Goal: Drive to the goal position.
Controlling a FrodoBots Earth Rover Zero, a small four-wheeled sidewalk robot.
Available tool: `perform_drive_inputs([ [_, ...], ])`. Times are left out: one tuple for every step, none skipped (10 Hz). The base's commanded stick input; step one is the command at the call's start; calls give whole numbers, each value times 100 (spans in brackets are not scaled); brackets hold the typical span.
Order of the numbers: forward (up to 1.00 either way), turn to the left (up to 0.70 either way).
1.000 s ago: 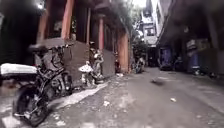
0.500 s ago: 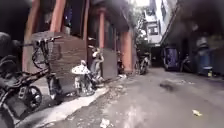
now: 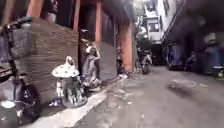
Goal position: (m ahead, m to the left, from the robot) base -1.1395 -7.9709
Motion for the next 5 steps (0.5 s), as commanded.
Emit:
perform_drive_inputs([
  [0, 0],
  [0, 0],
  [0, 0],
  [0, 0],
  [0, 0],
])
